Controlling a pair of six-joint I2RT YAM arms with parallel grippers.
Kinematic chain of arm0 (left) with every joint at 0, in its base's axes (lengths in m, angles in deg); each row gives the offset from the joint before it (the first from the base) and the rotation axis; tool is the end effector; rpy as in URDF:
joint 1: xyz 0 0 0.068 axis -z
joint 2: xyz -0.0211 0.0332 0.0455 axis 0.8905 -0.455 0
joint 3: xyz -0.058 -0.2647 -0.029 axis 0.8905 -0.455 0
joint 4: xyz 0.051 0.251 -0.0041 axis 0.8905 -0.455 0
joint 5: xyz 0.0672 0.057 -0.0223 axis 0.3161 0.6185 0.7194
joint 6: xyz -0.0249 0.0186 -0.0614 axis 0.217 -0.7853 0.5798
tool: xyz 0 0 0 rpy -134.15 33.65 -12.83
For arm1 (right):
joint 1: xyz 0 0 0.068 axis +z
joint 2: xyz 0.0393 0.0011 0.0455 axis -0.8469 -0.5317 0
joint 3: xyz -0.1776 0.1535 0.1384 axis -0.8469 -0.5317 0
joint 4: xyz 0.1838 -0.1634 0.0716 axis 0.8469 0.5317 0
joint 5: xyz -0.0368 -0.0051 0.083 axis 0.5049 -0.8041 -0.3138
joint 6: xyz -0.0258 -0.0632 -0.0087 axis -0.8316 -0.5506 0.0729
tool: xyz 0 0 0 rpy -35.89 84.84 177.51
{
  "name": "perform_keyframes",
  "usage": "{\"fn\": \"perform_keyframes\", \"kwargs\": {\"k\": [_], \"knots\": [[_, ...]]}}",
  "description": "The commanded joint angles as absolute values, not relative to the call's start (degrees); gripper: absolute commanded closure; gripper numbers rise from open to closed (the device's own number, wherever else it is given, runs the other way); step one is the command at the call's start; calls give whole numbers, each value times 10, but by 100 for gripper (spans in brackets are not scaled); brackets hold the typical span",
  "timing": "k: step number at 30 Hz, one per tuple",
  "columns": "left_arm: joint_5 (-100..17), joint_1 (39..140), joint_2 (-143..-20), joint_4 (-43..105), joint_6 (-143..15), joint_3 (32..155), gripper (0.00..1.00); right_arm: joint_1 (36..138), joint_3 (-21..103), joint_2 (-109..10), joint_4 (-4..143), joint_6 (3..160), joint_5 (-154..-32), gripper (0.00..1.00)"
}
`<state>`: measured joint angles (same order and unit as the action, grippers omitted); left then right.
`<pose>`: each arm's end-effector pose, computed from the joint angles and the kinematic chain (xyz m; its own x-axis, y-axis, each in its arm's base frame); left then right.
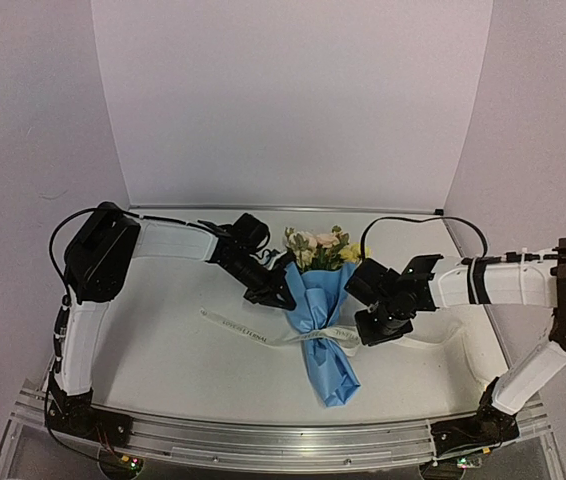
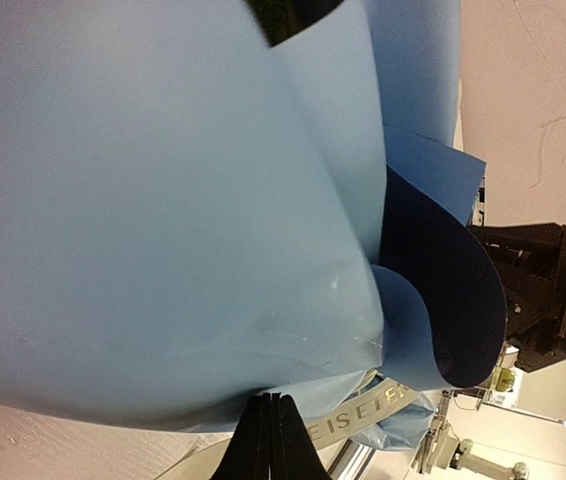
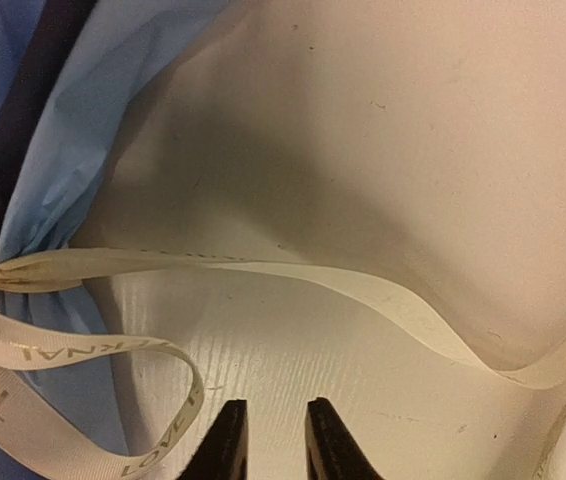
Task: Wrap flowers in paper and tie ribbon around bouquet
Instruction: Cross the half-tied ribbon over the folded bouquet.
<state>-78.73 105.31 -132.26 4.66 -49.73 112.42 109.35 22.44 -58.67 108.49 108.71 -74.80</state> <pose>0.3156 -0.3415 0.1422 -0.8919 0.4053 -0.2008 0.3990 0.4957 -0.7714 0.1900 0.2218 0.1723 -0.9046 -0.2538 -0.3424 -0.2753 0.9612 0.0151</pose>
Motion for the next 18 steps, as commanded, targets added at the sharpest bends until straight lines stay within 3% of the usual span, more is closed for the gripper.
{"fn": "perform_keyframes", "kwargs": {"k": [1, 5, 11, 18], "knots": [[-804, 1057, -1247, 41, -529, 1123, 92, 1086, 235, -555, 1112, 1135, -718, 63], [-801, 1057, -1220, 47, -533, 1100, 90, 1035, 194, -484, 1155, 1234, -679, 37], [-797, 1057, -1198, 43, -540, 1101, 87, 905, 85, -397, 1179, 1367, -668, 27], [-799, 1057, -1183, 36, -544, 1105, 85, 776, 79, -431, 1161, 1382, -663, 25]]}}
